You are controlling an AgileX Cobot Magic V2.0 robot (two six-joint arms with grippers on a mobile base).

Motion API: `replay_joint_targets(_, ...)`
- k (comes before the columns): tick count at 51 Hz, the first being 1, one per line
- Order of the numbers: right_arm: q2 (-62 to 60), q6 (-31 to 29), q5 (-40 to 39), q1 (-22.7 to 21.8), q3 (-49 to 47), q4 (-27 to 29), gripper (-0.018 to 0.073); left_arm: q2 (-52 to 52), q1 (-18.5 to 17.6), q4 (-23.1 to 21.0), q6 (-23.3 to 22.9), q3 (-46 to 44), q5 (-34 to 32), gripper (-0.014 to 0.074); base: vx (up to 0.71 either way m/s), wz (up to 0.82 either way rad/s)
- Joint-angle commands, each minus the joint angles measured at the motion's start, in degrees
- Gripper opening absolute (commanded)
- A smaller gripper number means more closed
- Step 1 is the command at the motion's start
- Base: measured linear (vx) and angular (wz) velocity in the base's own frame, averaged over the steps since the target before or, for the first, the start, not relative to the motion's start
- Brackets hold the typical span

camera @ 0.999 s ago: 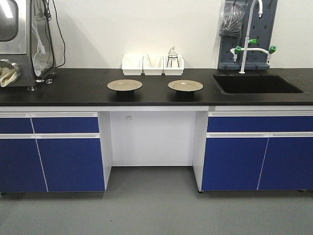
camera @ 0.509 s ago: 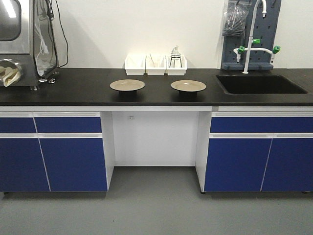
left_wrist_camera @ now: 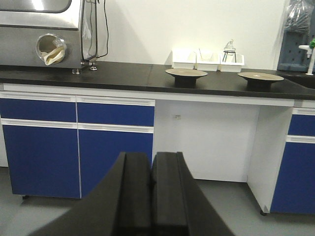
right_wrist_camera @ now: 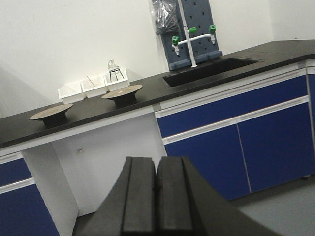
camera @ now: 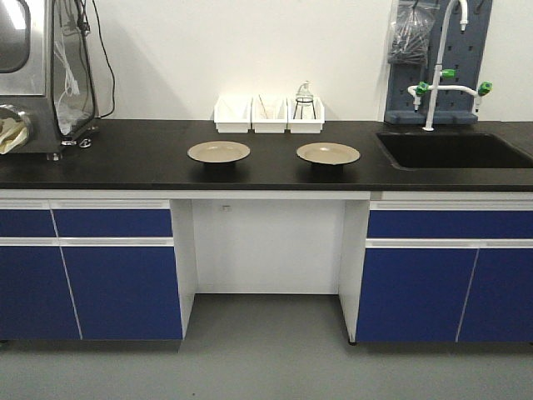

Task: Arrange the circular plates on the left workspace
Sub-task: 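Drive the base forward up to the counter with the two tan plates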

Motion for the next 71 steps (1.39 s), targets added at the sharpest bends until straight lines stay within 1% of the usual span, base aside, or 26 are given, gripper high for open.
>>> replay_joint_targets(1, -0.5, -0.6, -4.5, -0.1, 1.2, -0.4, -0.0004, -0.8, -0.2, 0.0, -0.4, 1.1, -4.9, 0.0, 0.24, 0.07)
replay_joint_targets(23, -0.5, -0.6, -4.5, -0.1, 1.2, -0.4, -0.0004, -0.8, -0.2, 0.0, -0.4, 1.1, -4.9, 0.0, 0.35, 0.07)
replay_joint_targets(48, -0.5, -0.6, -4.5, -0.1, 1.2, -0.4, -0.0004, -0.8, -0.2, 0.0, -0.4, 1.1, -4.9, 0.0, 0.47, -0.11)
replay_joint_targets(71, -0.5, -0.6, -4.5, -0.1, 1.2, -0.4, -0.0004, -0.8, -0.2, 0.0, -0.4, 1.1, -4.9, 0.0, 0.5, 0.0)
